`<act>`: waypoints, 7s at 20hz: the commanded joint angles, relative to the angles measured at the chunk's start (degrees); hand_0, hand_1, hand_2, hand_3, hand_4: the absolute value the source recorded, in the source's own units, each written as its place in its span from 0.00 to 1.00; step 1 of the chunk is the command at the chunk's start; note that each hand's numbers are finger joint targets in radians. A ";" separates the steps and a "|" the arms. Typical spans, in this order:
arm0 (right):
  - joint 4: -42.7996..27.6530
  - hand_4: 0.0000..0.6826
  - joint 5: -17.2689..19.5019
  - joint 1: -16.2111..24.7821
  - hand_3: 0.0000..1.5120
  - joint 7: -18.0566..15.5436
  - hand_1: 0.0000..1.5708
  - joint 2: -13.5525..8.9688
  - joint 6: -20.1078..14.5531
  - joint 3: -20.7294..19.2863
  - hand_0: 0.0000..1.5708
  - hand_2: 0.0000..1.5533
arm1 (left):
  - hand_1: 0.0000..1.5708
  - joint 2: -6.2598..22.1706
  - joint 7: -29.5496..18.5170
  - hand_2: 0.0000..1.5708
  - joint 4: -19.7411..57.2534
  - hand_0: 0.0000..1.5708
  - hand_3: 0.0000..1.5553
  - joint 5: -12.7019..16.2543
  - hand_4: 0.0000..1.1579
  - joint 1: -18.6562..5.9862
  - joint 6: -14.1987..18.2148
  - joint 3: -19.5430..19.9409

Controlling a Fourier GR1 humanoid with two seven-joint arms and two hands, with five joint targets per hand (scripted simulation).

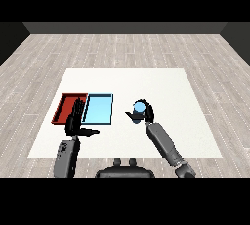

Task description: Pick the blue can and put it in the blue box

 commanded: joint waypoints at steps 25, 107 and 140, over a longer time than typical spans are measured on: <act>-26.65 0.90 19.74 5.09 0.92 15.90 0.93 -3.08 4.51 -0.72 0.93 0.94 | 0.00 -3.29 8.24 0.00 14.78 0.00 0.00 4.58 0.00 -13.52 15.29 -21.67; -19.75 0.00 7.21 0.91 0.00 7.43 0.00 3.86 4.86 8.40 0.00 0.00 | 1.00 -3.27 -18.81 1.00 45.21 1.00 0.99 36.60 0.97 -32.23 27.21 -36.07; -31.78 0.00 -9.57 19.44 0.00 -0.95 0.00 -1.87 18.34 -16.56 0.00 0.00 | 1.00 15.49 7.84 0.99 63.19 1.00 0.95 18.08 0.87 -42.26 37.40 -29.24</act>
